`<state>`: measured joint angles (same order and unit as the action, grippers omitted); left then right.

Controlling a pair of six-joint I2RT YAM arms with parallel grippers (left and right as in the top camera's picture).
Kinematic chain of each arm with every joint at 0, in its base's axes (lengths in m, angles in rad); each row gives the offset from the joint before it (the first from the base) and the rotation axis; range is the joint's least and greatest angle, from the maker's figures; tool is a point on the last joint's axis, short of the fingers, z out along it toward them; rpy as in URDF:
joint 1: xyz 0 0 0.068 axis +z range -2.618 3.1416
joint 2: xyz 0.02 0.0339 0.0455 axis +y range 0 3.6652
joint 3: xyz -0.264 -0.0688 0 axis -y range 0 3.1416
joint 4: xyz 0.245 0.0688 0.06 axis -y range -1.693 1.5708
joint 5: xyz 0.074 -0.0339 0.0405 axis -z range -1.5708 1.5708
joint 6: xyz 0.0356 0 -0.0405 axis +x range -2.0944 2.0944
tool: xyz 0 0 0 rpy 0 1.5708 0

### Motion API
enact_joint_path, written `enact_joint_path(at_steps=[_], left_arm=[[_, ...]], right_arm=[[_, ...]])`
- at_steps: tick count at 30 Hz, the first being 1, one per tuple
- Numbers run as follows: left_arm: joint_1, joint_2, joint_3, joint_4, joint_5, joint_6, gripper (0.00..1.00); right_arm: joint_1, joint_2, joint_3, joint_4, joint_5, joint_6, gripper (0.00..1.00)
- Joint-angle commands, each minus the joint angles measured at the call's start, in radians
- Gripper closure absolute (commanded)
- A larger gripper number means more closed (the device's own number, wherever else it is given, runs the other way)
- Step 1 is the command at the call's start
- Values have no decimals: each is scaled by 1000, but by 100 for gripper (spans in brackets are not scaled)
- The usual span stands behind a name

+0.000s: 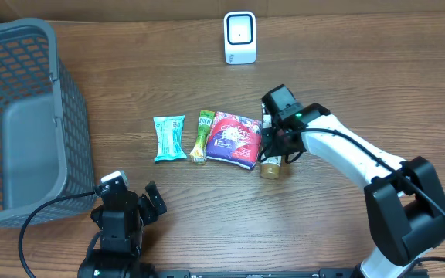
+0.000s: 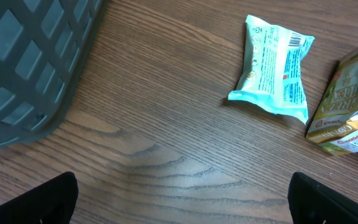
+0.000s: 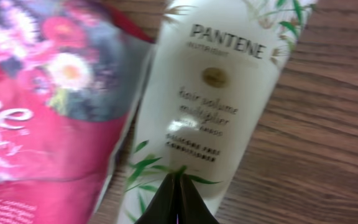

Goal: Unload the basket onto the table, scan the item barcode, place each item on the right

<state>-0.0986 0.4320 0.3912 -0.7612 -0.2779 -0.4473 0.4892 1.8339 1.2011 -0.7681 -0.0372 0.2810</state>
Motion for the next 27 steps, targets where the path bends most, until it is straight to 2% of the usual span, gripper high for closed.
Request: enact_joint_path(at_steps=[1,8,13,17,19,21,27], left_arm=[[-2,-9,-5,6,-17,-21,0],[-2,-9,-5,6,-17,-21,1],[-2,-9,-5,6,-17,-21,0],[-2,-9,-5,6,-17,-21,0],[-2,-9,-5,6,-17,-21,1],[-2,-9,-5,6,-17,-21,1],[-2,-9,-5,6,-17,-21,0]], right_arm=[[-60,9,-83,3,17,7,96],[-151,8,-130,12,9,-10,96],[-142,1,-56,-34,-14,-53,96],[-95,-16,55,-132,-21,-77,82],[-57,-21,103,-171,-21,-80,71],[-21,-21,128,-192,-21,-80,64],[55,-14,107,-186,-19,-35,62]])
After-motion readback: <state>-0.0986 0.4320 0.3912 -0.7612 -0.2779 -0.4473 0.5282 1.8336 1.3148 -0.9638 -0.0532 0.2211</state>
